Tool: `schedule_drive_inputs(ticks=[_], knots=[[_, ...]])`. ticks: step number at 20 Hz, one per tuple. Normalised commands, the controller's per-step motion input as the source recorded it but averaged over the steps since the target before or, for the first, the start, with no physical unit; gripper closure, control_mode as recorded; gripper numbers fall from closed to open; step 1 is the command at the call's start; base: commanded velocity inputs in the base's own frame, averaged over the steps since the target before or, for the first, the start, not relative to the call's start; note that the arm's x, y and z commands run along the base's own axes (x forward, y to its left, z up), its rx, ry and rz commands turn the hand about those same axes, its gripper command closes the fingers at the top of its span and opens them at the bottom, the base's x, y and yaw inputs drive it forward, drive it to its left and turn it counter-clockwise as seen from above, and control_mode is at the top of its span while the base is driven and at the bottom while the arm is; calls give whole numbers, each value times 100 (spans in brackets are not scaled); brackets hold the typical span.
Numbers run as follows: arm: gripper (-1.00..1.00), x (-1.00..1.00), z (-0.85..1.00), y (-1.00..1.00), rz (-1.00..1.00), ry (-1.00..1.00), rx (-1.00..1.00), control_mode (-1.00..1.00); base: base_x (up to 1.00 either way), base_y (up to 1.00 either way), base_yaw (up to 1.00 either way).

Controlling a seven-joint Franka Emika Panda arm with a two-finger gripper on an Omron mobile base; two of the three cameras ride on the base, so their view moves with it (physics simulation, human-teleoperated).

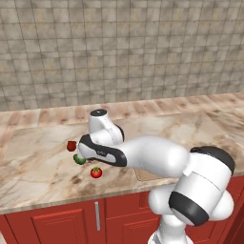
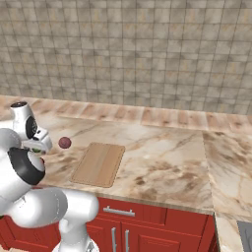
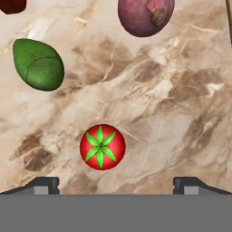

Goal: Place the avocado, onion, tomato, and bell pepper on the cutting board.

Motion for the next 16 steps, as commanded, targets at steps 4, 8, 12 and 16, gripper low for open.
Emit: schedule_drive_inputs(ticks=[4,8,12,16], knots=[[-100,0,-37,0,0,4,0,-100,0,0,0],[-100,0,-25,0,1,1,0,-100,0,0,0],[-100,0,-20,3,1,0,0,-100,0,0,0],[-100,1,-12,1,0,0,0,-100,0,0,0]])
